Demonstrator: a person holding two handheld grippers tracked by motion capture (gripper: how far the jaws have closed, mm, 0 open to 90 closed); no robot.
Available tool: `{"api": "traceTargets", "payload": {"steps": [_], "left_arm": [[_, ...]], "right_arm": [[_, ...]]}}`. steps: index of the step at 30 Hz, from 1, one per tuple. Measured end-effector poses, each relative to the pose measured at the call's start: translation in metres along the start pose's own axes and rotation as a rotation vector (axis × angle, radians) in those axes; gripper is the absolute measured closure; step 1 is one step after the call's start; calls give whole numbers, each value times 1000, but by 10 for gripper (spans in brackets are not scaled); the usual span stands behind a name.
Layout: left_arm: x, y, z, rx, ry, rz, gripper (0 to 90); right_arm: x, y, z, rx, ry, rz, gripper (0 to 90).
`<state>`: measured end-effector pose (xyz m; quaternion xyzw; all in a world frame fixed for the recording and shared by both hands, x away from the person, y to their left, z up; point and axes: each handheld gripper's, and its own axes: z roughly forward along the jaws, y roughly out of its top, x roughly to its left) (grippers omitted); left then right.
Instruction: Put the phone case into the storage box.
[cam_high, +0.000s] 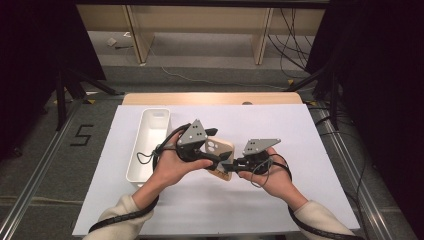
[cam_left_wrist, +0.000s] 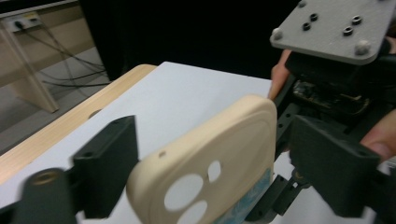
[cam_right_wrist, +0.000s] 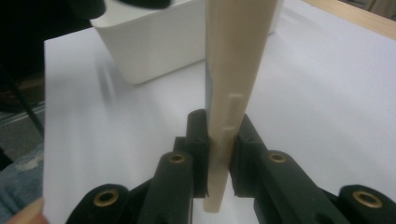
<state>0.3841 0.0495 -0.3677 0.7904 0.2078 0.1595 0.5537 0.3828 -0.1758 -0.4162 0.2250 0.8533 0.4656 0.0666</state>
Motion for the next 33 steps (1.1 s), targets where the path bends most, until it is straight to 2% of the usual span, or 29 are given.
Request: {"api": "traceTargets", "payload": {"steps": [5,8,12,23,33], "left_arm": [[-1,-4,2,-2,45,-43,0],[0,-6,2,-8,64,-62,0],[0,-6,2,-14,61,-88,0],[0,-9,4,-21,84,-101,0],[1,-8,2,-36,110,-96,0]], "right_arm": [[-2,-1,-1,-18,-63,49,808],[-4,-1,-2,-30,-96,71,807],[-7,-2,-1,-47,-115,89,806],[-6,-3,2,-59,-157,116,806],[-6,-6,6,-56,-180,137,805]]}}
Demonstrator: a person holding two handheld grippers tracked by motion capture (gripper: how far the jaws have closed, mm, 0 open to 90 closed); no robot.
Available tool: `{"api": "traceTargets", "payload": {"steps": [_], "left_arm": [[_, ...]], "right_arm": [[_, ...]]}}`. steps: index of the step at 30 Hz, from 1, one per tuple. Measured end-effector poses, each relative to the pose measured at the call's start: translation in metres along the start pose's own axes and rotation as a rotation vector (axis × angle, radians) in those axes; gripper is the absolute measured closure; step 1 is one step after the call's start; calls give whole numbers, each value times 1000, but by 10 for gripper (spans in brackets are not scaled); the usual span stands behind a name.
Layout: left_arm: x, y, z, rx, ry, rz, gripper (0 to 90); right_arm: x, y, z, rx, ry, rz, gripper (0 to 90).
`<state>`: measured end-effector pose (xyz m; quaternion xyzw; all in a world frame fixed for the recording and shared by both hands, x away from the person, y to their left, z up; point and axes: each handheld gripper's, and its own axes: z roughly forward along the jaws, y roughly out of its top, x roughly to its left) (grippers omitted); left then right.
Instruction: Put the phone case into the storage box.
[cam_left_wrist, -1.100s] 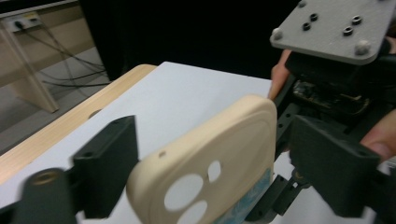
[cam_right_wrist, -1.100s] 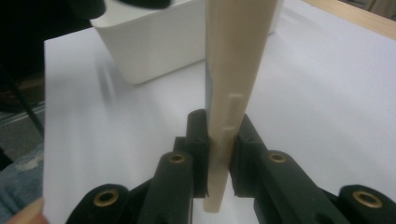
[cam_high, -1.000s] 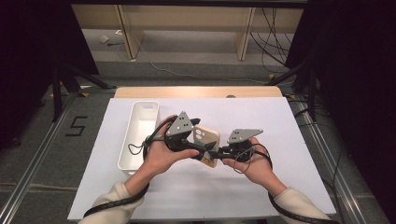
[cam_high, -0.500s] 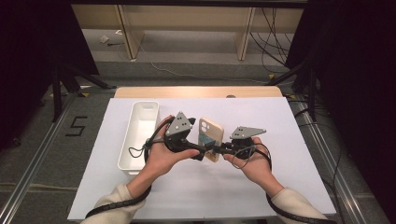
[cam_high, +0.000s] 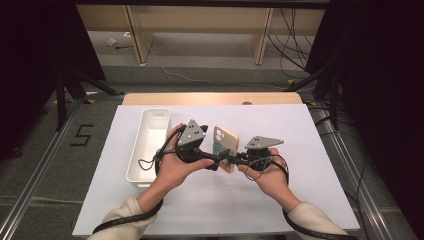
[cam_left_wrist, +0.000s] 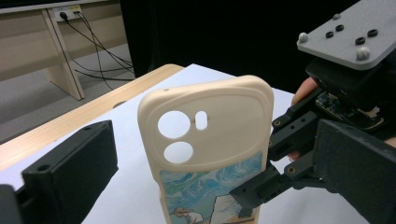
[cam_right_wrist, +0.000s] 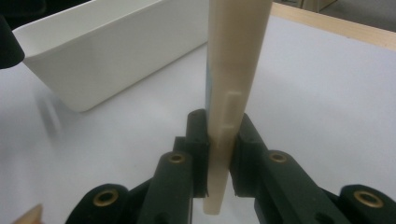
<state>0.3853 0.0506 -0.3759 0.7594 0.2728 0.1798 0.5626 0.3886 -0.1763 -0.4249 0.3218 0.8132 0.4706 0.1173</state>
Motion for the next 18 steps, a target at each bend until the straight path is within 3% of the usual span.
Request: {"api": "traceTargets", "payload": {"steps": [18], "left_arm": [[1,0,4,-3,37,-11,0]], "right_arm": [[11,3,9,-2,6,17,804]]}}
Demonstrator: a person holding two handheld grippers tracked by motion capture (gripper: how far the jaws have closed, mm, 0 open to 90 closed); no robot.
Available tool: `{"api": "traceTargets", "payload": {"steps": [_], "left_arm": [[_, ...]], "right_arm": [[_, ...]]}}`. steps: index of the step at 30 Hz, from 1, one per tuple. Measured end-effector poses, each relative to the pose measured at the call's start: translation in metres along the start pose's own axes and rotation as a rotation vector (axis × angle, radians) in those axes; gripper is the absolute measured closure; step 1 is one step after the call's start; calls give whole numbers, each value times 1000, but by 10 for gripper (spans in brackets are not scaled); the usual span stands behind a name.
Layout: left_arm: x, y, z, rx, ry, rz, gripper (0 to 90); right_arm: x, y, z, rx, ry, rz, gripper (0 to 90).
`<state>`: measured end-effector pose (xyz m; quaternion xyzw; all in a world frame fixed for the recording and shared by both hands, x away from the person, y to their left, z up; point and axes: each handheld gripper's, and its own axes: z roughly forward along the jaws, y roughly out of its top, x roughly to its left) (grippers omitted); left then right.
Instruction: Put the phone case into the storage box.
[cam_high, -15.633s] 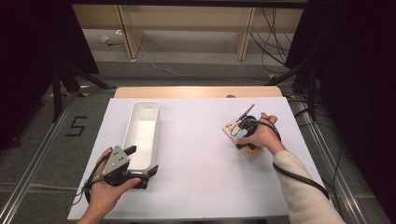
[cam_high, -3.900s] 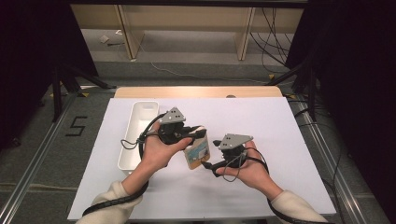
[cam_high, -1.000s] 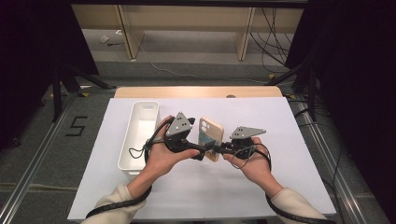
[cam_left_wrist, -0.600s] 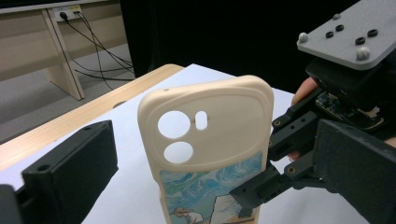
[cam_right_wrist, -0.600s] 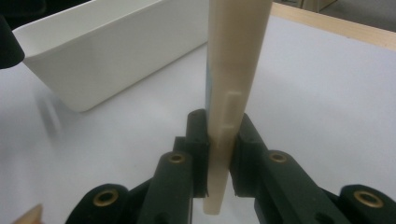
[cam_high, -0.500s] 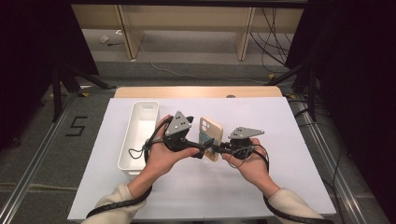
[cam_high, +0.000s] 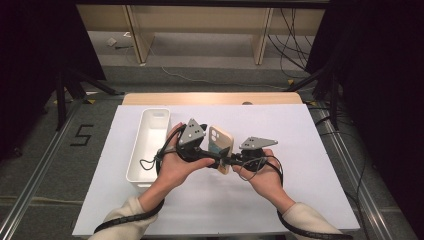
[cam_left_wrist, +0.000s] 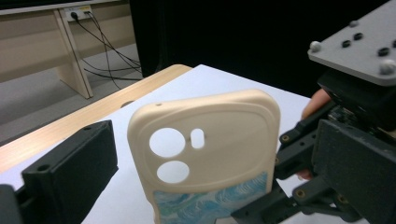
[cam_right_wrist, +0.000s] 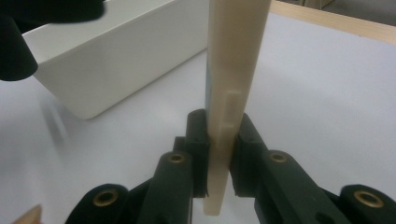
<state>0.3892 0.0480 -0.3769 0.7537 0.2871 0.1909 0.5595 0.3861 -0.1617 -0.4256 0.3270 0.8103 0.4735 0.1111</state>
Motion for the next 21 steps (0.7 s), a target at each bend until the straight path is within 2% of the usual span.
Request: {"api": "traceTargets", "payload": {"steps": [21], "left_arm": [[0,0,11,7,33,18,0]], "right_arm": [[5,2,0,-5,7,-4,804]]}}
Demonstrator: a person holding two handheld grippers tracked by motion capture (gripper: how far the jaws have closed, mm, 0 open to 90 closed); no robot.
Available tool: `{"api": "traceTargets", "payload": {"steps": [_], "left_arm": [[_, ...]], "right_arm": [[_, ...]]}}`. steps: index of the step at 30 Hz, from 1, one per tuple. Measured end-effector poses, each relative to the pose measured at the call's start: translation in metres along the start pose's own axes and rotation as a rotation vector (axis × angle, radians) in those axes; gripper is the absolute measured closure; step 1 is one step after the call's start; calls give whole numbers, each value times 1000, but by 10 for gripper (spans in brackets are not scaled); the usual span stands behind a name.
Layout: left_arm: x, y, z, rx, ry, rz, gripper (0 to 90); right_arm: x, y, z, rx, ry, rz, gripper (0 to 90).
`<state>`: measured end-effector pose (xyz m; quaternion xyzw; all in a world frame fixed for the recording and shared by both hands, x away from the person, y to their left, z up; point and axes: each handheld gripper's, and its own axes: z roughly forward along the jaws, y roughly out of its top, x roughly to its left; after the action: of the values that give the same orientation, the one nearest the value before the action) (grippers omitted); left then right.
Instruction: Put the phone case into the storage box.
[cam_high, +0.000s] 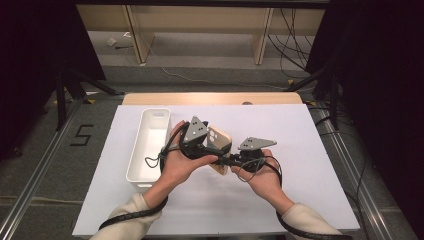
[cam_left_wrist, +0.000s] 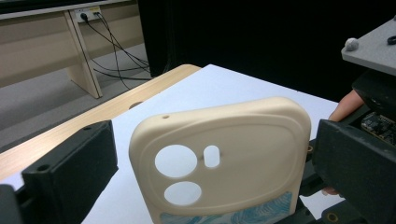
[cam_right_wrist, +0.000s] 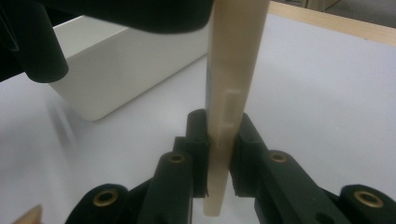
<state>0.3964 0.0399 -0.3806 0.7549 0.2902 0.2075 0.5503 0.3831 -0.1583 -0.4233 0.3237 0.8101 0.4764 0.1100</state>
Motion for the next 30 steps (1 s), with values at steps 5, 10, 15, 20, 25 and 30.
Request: {"api": "traceTargets", "payload": {"steps": [5,10,15,20,25,30], "left_arm": [[-1,-2,2,-6,5,3,0],[-2,-3,4,-11,9,4,0],[-3,-3,5,-21,13,4,0],[-4,-6,6,-20,13,6,0],[-4,-6,7,-23,16,7,7],[-4,-6,6,-27,14,2,37]], "right_arm": [[0,1,-1,-2,2,0,805],[0,0,-1,-2,5,2,804],[1,1,-1,-7,7,6,804],[1,1,-2,-9,8,5,804],[1,1,-2,-11,10,6,804],[1,1,-2,-14,10,5,804]]}}
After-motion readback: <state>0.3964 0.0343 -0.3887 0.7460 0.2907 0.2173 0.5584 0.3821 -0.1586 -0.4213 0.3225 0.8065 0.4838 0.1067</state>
